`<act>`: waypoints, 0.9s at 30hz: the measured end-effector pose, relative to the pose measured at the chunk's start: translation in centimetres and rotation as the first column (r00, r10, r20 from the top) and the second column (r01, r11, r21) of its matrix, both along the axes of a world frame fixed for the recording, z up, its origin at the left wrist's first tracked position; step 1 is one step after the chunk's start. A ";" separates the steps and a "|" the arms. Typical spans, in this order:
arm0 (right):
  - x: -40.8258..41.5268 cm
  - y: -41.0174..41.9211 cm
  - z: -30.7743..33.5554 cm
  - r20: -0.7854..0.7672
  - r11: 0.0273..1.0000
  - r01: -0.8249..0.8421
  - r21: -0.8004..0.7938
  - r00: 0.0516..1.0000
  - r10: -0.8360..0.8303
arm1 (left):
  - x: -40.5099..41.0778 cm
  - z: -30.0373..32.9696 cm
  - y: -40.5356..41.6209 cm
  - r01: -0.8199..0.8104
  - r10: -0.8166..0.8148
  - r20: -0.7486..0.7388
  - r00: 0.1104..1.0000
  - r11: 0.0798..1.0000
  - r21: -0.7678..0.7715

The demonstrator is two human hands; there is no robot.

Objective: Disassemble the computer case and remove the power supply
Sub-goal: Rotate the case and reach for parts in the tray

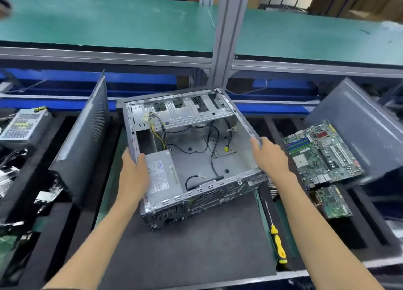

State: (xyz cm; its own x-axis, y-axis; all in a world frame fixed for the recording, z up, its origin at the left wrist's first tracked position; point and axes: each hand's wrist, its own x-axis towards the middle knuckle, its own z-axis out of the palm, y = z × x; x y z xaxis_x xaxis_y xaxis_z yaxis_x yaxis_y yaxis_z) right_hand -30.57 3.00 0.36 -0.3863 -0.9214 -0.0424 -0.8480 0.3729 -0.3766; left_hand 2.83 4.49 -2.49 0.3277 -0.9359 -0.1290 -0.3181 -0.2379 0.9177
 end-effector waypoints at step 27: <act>4.7 1.7 0.3 0.164 0.993 -0.084 -0.078 0.982 0.096 | 3.8 1.4 -2.9 0.267 -0.241 0.624 0.743 0.962 0.054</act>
State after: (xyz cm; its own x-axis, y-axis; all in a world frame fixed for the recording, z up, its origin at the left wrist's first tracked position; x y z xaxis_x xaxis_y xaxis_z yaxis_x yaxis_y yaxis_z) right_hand -25.83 4.73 0.62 -0.2948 -0.9550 -0.0334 -0.7998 0.2657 -0.5383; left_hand 6.67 1.60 -1.12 0.0731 -0.9959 0.0534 -0.8632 -0.0364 0.5035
